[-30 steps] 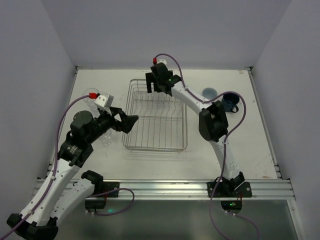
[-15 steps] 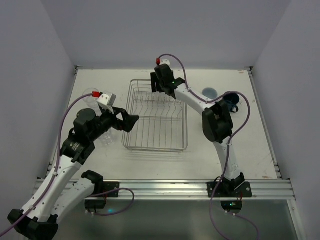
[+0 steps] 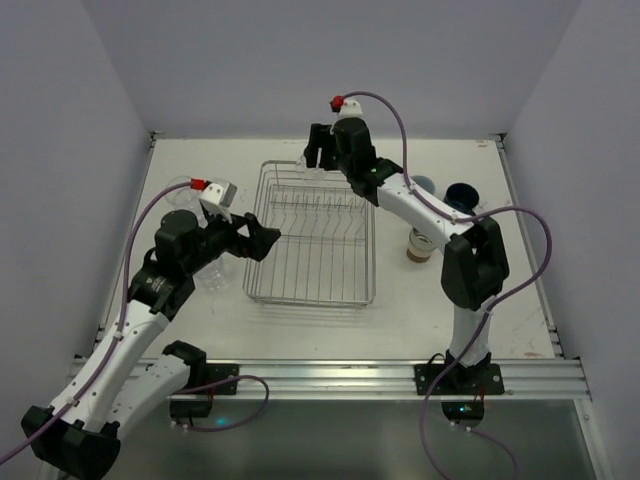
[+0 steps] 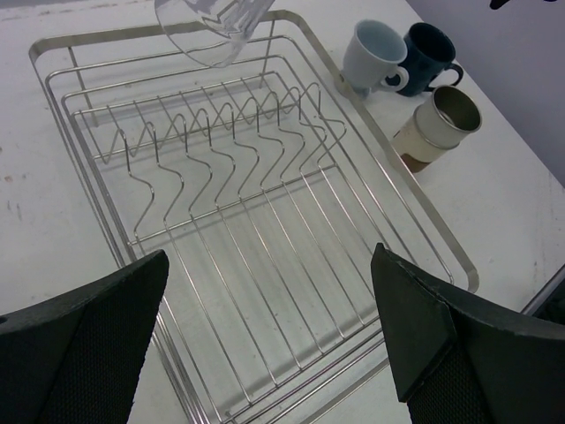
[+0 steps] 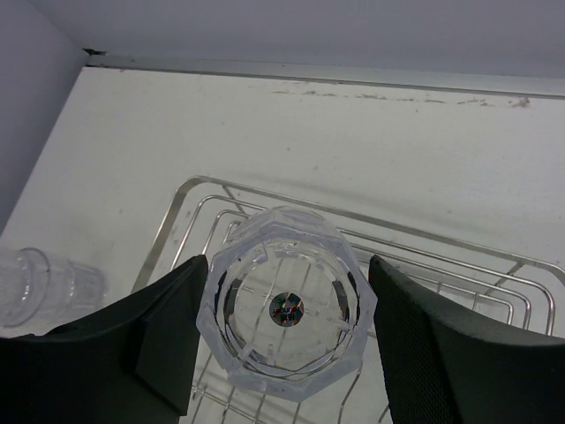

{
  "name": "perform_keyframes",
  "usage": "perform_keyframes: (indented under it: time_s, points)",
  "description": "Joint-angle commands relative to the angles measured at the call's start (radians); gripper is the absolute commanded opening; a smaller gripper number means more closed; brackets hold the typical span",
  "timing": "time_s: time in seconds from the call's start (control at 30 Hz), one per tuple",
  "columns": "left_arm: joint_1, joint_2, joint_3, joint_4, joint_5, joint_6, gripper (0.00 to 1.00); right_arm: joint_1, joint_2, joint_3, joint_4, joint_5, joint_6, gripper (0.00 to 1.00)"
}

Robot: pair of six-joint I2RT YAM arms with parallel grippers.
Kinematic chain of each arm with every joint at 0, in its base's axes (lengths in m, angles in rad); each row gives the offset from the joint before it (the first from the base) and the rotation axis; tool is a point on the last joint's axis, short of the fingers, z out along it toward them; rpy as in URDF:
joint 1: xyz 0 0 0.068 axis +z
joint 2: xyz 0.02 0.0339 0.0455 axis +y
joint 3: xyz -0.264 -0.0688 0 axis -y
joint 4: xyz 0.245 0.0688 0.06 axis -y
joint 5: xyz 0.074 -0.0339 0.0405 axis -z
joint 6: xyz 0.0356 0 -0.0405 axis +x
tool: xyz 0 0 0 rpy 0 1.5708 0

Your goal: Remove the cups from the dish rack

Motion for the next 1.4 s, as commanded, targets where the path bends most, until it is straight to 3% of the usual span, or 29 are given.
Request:
perform_keyframes:
  time_s: [0.0, 0.07, 0.17, 0.3, 0.47, 0.8, 0.97, 1.1, 1.13, 1.2, 1.23, 1.27, 1.3, 1.33, 1.37]
  points:
    - [0.008, 0.025, 0.012, 0.076, 0.071, -0.042, 1.00, -0.002, -0.122, -0.071, 0.108, -0.101, 0.078, 0.19]
    - [0.008, 0.038, 0.010, 0.113, 0.118, -0.084, 0.99, -0.002, -0.212, -0.142, 0.182, -0.154, 0.112, 0.18]
    - [0.007, 0.055, 0.010, 0.148, 0.155, -0.136, 0.96, -0.003, -0.375, -0.396, 0.324, -0.277, 0.205, 0.18]
    - [0.007, 0.069, -0.031, 0.280, 0.235, -0.226, 0.91, -0.003, -0.535, -0.612, 0.515, -0.491, 0.382, 0.18]
    - [0.005, 0.097, -0.046, 0.346, 0.264, -0.308, 0.87, -0.002, -0.659, -0.830, 0.731, -0.576, 0.553, 0.20]
    - [-0.013, 0.117, -0.074, 0.497, 0.336, -0.414, 0.77, 0.008, -0.534, -0.911, 1.069, -0.753, 0.828, 0.22]
    - [-0.018, 0.135, -0.091, 0.566, 0.362, -0.457, 0.56, 0.023, -0.446, -0.902, 1.202, -0.786, 0.916, 0.22]
    - [-0.023, 0.144, -0.091, 0.587, 0.363, -0.467, 0.28, 0.034, -0.422, -0.894, 1.227, -0.783, 0.942, 0.22]
    - [-0.023, 0.140, -0.088, 0.575, 0.352, -0.460, 0.14, 0.034, -0.420, -0.894, 1.233, -0.785, 0.945, 0.23]
    - [-0.023, 0.118, -0.062, 0.535, 0.309, -0.437, 0.00, 0.034, -0.423, -0.906, 1.233, -0.783, 0.942, 0.36]
    - [-0.023, 0.114, -0.050, 0.479, 0.291, -0.403, 0.00, 0.034, -0.426, -0.914, 1.233, -0.779, 0.941, 0.48]
    - [-0.023, 0.105, -0.037, 0.445, 0.251, -0.383, 0.00, 0.032, -0.431, -0.929, 1.233, -0.777, 0.936, 0.65]
    - [-0.023, 0.101, -0.001, 0.405, 0.228, -0.339, 0.00, 0.034, -0.443, -0.938, 1.233, -0.773, 0.931, 0.92]
    - [-0.023, 0.100, 0.019, 0.321, 0.203, -0.317, 0.00, 0.032, -0.451, -0.950, 1.228, -0.757, 0.928, 0.99]
    - [-0.023, 0.098, 0.038, 0.276, 0.153, -0.293, 0.00, 0.031, -0.461, -0.969, 1.222, -0.753, 0.925, 0.99]
